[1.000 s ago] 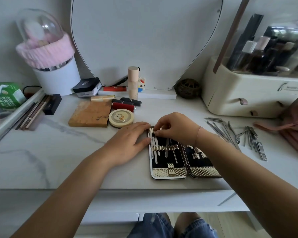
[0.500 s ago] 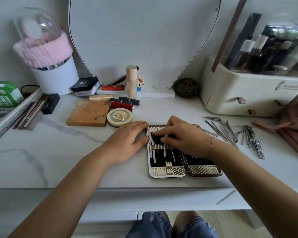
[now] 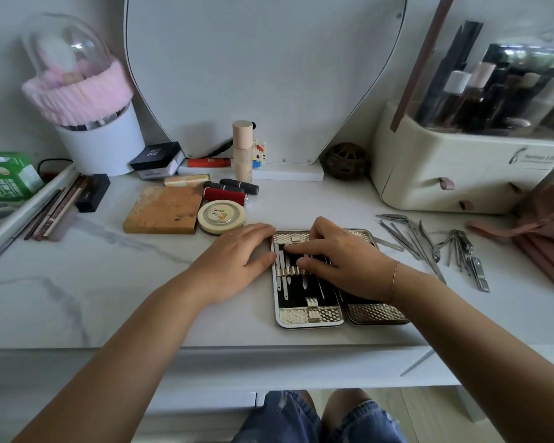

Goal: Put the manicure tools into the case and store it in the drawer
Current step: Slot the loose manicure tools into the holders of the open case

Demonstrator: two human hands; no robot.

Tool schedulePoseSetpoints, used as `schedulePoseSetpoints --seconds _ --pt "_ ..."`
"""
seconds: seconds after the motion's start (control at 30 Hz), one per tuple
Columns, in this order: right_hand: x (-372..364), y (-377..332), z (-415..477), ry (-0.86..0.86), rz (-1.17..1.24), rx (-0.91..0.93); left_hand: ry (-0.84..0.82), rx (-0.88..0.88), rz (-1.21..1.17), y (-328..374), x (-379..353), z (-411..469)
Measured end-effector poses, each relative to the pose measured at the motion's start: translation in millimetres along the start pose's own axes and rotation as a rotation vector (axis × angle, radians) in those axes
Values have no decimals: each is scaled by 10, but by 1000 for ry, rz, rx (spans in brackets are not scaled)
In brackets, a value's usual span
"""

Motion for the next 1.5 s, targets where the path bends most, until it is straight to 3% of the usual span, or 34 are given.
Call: schedulePoseSetpoints --seconds 0.5,0.6,0.73,0.8,0.93,1.13,1.5 --pt "0 -30 -92 -14 67 71 7 -7 10 11 9 -9" --pt "104 85 -190 153 225 15 0 -9 -6 -9 3 -8" --pt "334 652 -491 443 210 -335 -5 -19 -10 -12 -6 -7" --pt "358 884 -604 403 133 -475 1 -28 -16 -10 -9 -7" --pt "295 1010 -609 240 84 -537 5 -34 -25 -29 -16 0" --pt "302 1068 -574 198 121 -633 12 -39 -19 -28 -23 1" --pt "254 1031 -687 218 172 -623 3 -35 -34 -42 -25 7"
Point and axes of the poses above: each hand's wrist, its own z-axis towards the middle knuckle, its own x-axis out of the back of the hand, y = z × x, the point moved 3 cm from there along z, towards the middle knuckle, and after that the axes turned 12 degrees about -y, right-handed, at the moved point
